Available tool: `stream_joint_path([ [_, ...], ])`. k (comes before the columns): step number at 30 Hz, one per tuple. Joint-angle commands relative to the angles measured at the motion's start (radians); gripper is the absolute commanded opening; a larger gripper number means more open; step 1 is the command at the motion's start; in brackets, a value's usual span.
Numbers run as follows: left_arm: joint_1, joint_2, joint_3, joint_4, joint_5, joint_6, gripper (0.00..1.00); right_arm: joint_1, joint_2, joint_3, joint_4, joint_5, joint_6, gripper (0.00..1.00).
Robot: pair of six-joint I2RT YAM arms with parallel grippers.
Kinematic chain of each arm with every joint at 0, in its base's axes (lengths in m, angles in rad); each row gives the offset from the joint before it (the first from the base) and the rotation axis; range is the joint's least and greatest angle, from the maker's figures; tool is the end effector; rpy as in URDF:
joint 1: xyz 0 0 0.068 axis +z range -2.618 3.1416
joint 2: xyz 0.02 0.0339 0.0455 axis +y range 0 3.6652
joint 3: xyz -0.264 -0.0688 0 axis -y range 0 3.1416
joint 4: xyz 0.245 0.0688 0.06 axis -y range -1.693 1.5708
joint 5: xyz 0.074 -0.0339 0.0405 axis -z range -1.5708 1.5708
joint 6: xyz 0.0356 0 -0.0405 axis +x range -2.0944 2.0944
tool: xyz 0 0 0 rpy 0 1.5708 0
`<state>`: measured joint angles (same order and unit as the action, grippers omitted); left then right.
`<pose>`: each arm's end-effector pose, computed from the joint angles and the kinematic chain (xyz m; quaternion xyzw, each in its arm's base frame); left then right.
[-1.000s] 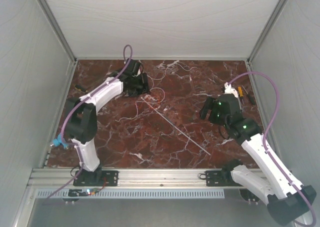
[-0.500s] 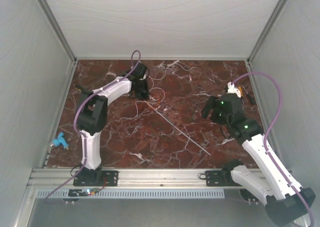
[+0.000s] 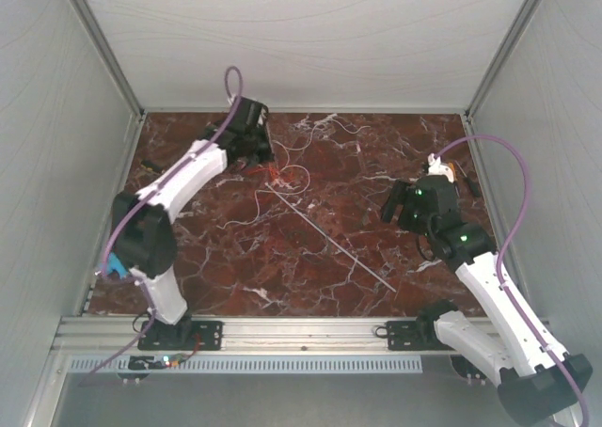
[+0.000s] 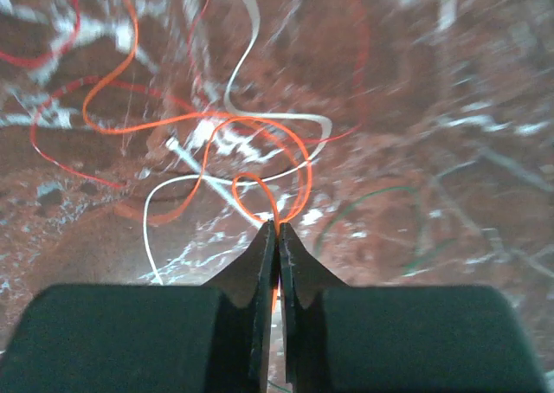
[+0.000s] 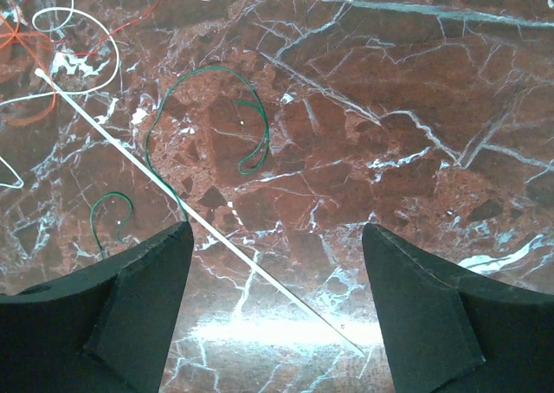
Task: Zip-tie the wires
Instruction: Pick up the cable at the center of the board.
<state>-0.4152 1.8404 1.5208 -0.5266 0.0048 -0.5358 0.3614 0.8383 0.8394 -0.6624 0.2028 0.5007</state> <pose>0.3791 -0.1673 0.2659 -0.0555 0.9334 -0.1642 0.3141 0.1656 0.0549 0.3032 0.1066 0.8885 0.1000 0.4350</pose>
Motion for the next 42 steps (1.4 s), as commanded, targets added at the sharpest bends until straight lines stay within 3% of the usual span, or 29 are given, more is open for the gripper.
stream_joint_path([
  [1,-0.005,-0.160,0.110,0.045,-0.039,-0.019,0.00,-0.006,-0.022,0.044,0.047,-0.028,-0.071,0.78],
  [7,-0.005,-0.257,0.225,-0.041,-0.102,-0.148,0.00,-0.006,-0.078,0.044,0.193,-0.083,-0.135,0.79],
  [12,-0.005,-0.329,0.325,-0.012,-0.097,-0.161,0.00,-0.006,-0.112,0.022,0.309,-0.175,-0.161,0.80],
  [22,0.003,-0.355,0.528,0.117,0.120,-0.202,0.00,-0.004,-0.100,0.010,0.527,-0.429,-0.182,0.80],
  [28,0.001,-0.400,0.468,0.266,0.179,-0.293,0.00,0.008,-0.059,0.017,0.663,-0.582,-0.178,0.82],
  [34,0.002,-0.380,0.486,0.341,0.336,-0.338,0.00,0.090,0.014,0.055,0.746,-0.557,-0.278,0.84],
  [42,0.001,-0.389,0.454,0.418,0.575,-0.416,0.00,0.095,0.063,0.164,0.788,-0.480,-0.479,0.86],
])
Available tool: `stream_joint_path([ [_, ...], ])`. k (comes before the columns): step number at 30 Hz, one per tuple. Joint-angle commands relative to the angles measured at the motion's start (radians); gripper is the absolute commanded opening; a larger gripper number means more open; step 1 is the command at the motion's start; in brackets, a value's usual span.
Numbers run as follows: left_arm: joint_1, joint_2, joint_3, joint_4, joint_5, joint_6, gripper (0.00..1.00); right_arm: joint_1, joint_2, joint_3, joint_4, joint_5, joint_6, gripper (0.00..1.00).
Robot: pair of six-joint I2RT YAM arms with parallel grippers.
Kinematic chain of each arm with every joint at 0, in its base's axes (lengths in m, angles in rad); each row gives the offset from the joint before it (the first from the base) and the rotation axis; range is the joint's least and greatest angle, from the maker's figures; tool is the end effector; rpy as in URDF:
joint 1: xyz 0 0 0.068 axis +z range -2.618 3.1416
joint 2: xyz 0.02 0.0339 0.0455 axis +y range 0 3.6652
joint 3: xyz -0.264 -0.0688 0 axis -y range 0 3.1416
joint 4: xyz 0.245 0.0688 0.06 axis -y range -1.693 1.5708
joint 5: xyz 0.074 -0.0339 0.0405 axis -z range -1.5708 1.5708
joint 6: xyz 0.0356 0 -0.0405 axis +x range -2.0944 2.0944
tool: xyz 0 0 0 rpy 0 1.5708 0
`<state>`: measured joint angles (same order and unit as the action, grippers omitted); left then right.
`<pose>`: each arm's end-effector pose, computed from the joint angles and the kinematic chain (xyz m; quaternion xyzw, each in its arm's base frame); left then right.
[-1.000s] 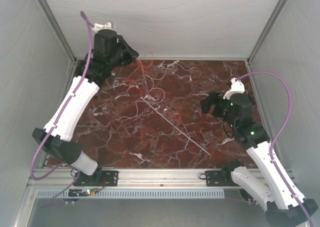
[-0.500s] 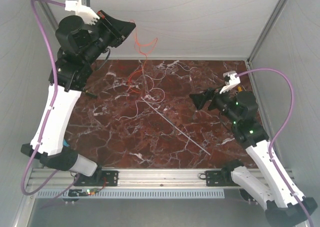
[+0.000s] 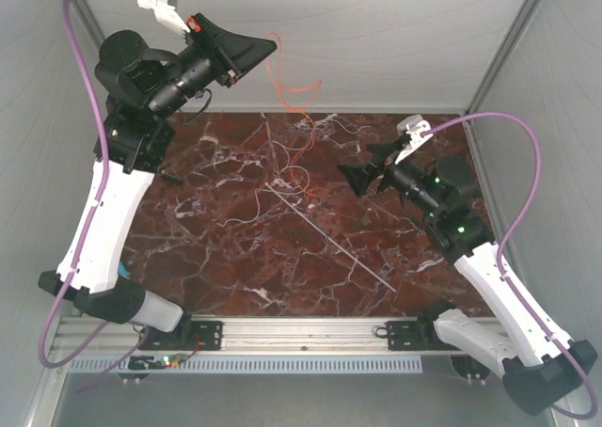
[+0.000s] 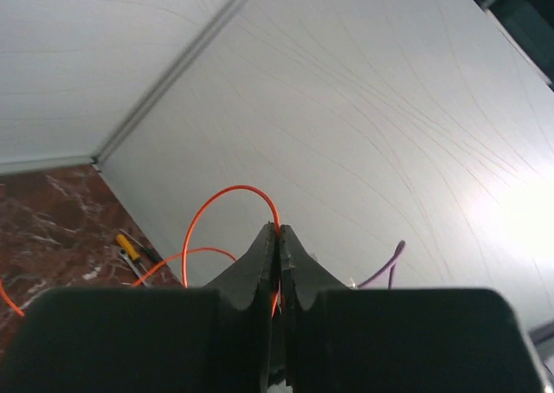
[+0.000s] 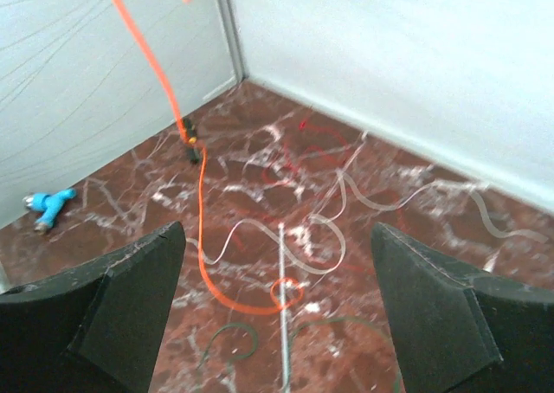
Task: Zip-tie the wires
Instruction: Pick up the cable at the center of the board, then straighten the cable at the center of the board.
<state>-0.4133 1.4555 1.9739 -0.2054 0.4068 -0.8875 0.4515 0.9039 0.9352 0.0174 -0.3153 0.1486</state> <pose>0.2455 -0.1230 0.5821 0.0235 0.5984 -0.5741 0.5584 0.1818 0.1004 0.3938 -0.2151 0.6562 0.3148 0.6512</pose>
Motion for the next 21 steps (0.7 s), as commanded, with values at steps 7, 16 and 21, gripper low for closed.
stream_joint_path([
  [7,-0.001,-0.037,-0.072,0.196,0.287,-0.187,0.00,0.021,0.046,0.193,0.208,-0.006,-0.071,0.85],
  [16,-0.002,-0.040,-0.077,0.234,0.346,-0.243,0.00,0.116,0.118,0.261,0.271,0.051,-0.102,0.80],
  [21,-0.004,-0.043,-0.078,0.244,0.365,-0.262,0.00,0.137,0.168,0.303,0.286,0.032,-0.115,0.72],
])
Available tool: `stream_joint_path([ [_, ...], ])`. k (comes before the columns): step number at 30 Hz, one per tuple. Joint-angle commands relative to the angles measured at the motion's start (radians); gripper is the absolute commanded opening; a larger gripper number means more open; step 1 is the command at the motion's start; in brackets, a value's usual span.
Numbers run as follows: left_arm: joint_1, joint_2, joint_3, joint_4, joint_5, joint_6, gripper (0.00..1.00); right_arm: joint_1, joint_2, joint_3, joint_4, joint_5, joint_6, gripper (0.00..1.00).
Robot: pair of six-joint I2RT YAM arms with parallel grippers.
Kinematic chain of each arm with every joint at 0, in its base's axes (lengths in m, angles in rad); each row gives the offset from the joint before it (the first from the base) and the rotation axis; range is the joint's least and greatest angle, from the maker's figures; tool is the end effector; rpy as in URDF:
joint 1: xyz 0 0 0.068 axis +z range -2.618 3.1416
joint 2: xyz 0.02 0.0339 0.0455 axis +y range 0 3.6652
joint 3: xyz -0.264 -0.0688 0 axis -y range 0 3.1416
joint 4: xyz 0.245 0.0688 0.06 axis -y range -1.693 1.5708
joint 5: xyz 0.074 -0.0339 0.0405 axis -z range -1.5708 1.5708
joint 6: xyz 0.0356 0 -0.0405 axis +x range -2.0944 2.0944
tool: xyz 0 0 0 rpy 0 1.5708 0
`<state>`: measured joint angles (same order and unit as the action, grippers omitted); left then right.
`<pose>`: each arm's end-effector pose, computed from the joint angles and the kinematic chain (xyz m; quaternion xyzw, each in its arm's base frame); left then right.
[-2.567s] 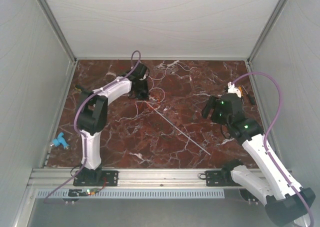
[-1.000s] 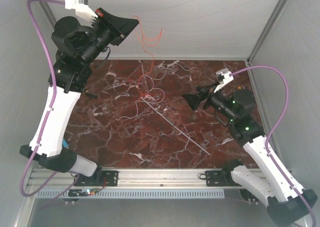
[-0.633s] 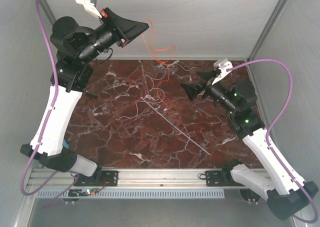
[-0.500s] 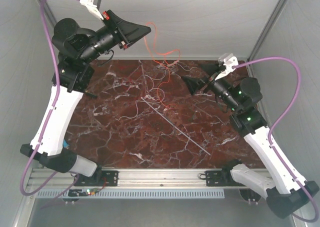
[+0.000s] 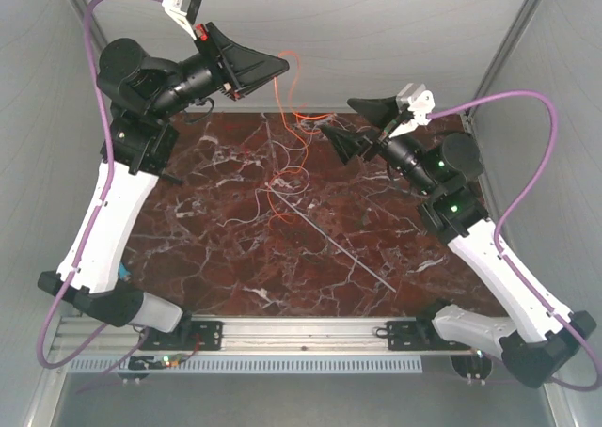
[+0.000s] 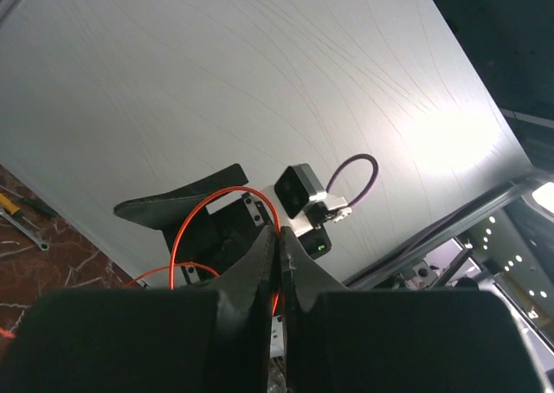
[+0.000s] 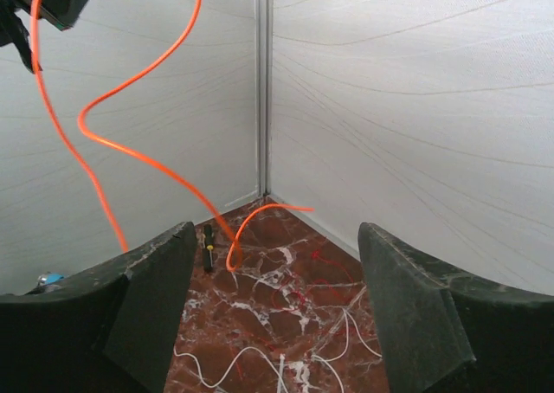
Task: Zip-tie the wires
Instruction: Straighten the cable at the center of the board.
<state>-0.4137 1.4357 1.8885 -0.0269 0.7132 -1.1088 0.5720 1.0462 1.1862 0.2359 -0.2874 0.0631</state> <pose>0.2382 -0.1300 0.5779 0.1030 0.5772 -0.6803 0.4398 0.1817 0.1290 0.4753 -0.2547 0.5090 0.3320 0.7522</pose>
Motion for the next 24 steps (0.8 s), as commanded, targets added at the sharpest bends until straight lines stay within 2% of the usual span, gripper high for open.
stream_joint_path([
  [1,-0.004,-0.024,0.008,0.067,0.060,-0.042,0.00,0.020,0.035,0.059,0.069,-0.002,-0.031,0.69],
  [5,-0.003,-0.027,0.006,0.068,0.063,-0.043,0.00,0.033,0.063,0.078,0.081,-0.020,-0.032,0.53],
  [7,-0.002,-0.030,0.001,0.066,0.062,-0.041,0.00,0.040,0.070,0.083,0.082,-0.036,-0.034,0.30],
  [9,-0.002,-0.036,-0.010,0.062,0.055,-0.035,0.00,0.047,0.069,0.087,0.080,-0.052,-0.035,0.01],
  [13,-0.002,-0.064,-0.043,0.019,0.009,0.016,0.00,0.049,0.036,0.069,0.064,-0.026,-0.043,0.00],
  [14,-0.002,-0.076,-0.059,-0.011,-0.018,0.045,0.04,0.049,0.025,0.065,0.058,-0.008,-0.047,0.00],
  [15,-0.002,-0.088,-0.076,-0.050,-0.051,0.075,0.18,0.048,0.015,0.063,0.052,0.019,-0.048,0.00],
  [16,-0.001,-0.103,-0.098,-0.083,-0.087,0.114,0.37,0.049,0.004,0.065,0.045,0.048,-0.049,0.00],
  [17,-0.001,-0.120,-0.127,-0.110,-0.119,0.154,0.61,0.048,-0.003,0.071,0.034,0.072,-0.051,0.00],
  [19,0.000,-0.154,-0.194,-0.156,-0.190,0.212,0.97,0.049,-0.015,0.095,-0.001,0.101,-0.064,0.00],
  [20,0.000,-0.170,-0.234,-0.171,-0.211,0.237,1.00,0.049,-0.019,0.110,-0.020,0.109,-0.071,0.00],
  [24,0.000,-0.223,-0.357,-0.239,-0.272,0.330,1.00,0.049,-0.029,0.178,-0.087,0.128,-0.072,0.00],
])
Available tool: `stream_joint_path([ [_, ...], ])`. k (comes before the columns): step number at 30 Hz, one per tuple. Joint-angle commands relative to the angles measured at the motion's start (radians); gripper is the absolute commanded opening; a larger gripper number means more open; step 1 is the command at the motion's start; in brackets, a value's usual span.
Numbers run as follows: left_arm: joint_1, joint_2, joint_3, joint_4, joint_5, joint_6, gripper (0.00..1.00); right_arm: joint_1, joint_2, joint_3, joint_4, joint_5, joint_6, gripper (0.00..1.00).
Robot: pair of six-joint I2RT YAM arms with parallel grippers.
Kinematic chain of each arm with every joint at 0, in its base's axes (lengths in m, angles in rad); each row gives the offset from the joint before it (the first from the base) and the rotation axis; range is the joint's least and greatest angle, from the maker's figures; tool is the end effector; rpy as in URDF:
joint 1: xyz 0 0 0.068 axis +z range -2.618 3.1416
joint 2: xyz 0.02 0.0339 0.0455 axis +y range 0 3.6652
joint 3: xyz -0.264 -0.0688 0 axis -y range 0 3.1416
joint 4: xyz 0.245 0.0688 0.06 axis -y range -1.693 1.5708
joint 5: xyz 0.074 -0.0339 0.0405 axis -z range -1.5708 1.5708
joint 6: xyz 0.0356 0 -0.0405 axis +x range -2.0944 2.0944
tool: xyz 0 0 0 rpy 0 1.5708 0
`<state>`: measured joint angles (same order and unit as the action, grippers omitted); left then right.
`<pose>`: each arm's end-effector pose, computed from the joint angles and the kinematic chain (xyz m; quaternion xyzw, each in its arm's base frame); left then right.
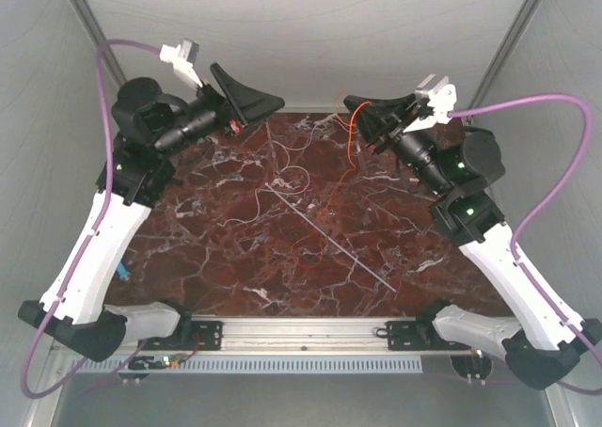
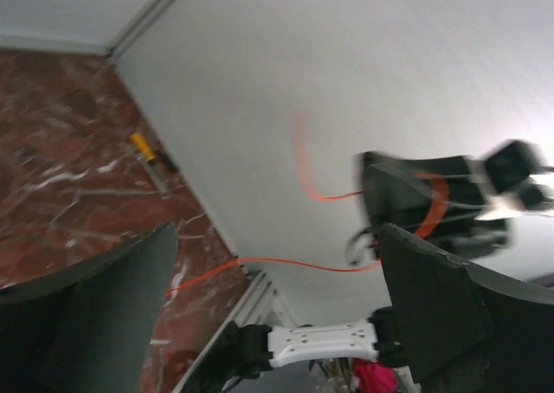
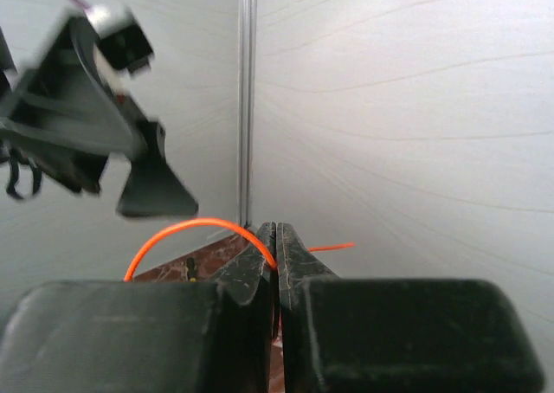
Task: Zip-tie the wires
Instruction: Straighten the cable at the center of the board.
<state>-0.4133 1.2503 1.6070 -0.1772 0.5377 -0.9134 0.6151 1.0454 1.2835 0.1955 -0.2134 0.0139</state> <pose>0.2201 -0.1164 0.5245 0.0447 0.6491 -0.5898 0.4783 0.1674 0.1275 0.5037 -0.2442 0.4848 0.3137 0.7790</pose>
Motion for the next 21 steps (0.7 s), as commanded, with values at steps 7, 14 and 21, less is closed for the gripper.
stream_joint_path([
  [7,-0.001,-0.182,-0.300,-0.063,-0.199,0.309,1.00,0.012,0.027,0.295,-0.117,0.060,0.042,0.00],
  [14,-0.005,-0.357,-0.665,0.188,-0.119,0.447,1.00,0.032,0.108,0.480,-0.135,0.040,0.089,0.00],
  [21,-0.029,-0.455,-0.973,0.450,0.159,0.633,0.99,0.037,0.175,0.617,-0.138,0.048,0.120,0.00],
])
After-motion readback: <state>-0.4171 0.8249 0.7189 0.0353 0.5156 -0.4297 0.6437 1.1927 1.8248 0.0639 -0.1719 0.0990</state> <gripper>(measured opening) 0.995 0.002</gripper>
